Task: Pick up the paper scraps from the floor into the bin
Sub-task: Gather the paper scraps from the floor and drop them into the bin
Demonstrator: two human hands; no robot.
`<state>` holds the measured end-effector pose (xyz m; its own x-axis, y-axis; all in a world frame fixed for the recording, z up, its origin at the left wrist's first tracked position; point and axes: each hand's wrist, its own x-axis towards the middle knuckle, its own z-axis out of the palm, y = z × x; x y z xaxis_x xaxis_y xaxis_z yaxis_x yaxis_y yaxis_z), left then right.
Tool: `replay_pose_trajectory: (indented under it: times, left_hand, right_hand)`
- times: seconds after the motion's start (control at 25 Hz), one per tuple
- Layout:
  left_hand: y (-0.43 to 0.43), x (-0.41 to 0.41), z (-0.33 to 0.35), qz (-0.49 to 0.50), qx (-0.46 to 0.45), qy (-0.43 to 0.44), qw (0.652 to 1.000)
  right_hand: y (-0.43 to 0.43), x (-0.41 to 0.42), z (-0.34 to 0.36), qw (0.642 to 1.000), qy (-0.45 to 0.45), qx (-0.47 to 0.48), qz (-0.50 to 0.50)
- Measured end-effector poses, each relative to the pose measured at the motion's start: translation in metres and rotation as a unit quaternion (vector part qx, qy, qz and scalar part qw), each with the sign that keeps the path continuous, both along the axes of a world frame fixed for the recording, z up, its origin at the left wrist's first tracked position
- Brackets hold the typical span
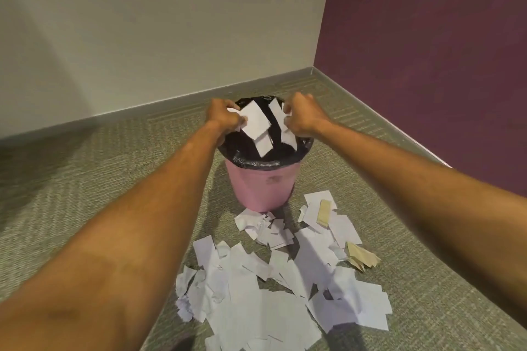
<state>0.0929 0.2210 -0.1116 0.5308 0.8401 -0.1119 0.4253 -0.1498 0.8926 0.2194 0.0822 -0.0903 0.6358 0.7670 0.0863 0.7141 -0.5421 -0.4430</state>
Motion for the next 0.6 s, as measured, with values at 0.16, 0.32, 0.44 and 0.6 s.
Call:
replay_pose_trajectory:
  times: [0.16,0.32,0.44,0.6]
  left_hand:
    - [-0.004,0.011,-0.008,-0.033,0.012,-0.019,0.999]
    - [-0.014,-0.002,-0.016,-0.038,0.064,-0.070,0.995]
    - [-0.039,-0.034,-0.039,0.017,0.073,-0.107,0.991]
    - [-0.073,-0.082,-0.120,0.147,0.192,0.101,0.965]
  right_hand:
    - [-0.001,0.001,-0.010,0.999,0.016,0.014,0.045]
    - [-0.025,-0.011,-0.006,0.995,0.031,0.040,0.090]
    - [-0.057,-0.028,-0.017,0.966,0.181,-0.029,0.183]
    - [-0.083,-0.042,-0.090,0.935,0.068,-0.204,0.281]
